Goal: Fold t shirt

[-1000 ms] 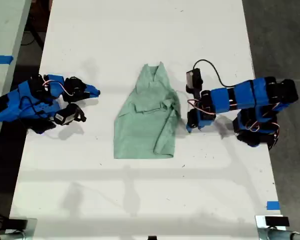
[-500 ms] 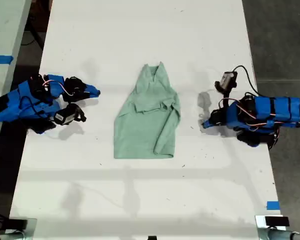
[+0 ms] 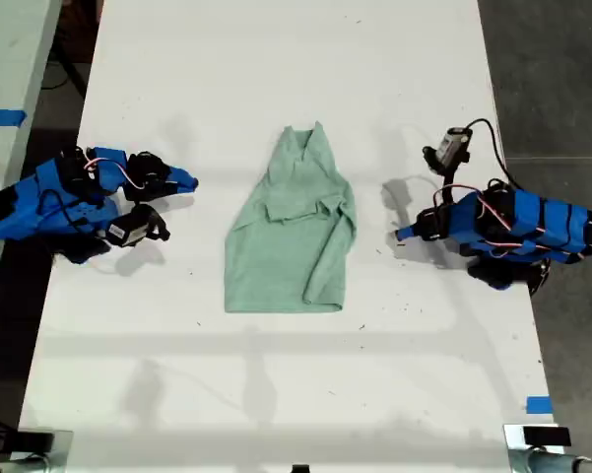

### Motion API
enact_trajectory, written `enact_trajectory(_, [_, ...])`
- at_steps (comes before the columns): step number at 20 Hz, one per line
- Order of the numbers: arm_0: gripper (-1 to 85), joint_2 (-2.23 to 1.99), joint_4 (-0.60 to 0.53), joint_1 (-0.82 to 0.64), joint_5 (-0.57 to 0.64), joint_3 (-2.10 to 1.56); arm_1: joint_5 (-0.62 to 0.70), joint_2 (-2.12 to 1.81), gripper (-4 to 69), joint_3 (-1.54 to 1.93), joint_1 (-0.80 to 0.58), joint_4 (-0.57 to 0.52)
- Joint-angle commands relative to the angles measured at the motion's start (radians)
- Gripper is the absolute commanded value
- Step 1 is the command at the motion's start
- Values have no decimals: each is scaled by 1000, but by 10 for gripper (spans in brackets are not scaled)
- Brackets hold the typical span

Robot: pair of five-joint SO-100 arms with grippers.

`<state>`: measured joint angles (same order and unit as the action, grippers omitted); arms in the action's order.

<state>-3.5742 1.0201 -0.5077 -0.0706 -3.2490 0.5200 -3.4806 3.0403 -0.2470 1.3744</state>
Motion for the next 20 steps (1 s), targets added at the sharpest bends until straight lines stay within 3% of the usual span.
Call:
enact_trajectory(1, [-2,-3,-3,9,-8,-43,15,-6,22,51,-11,3])
enact_trajectory(20, [-2,-3,-3,-18,-17,-43,86,-20,22,51,-31,0])
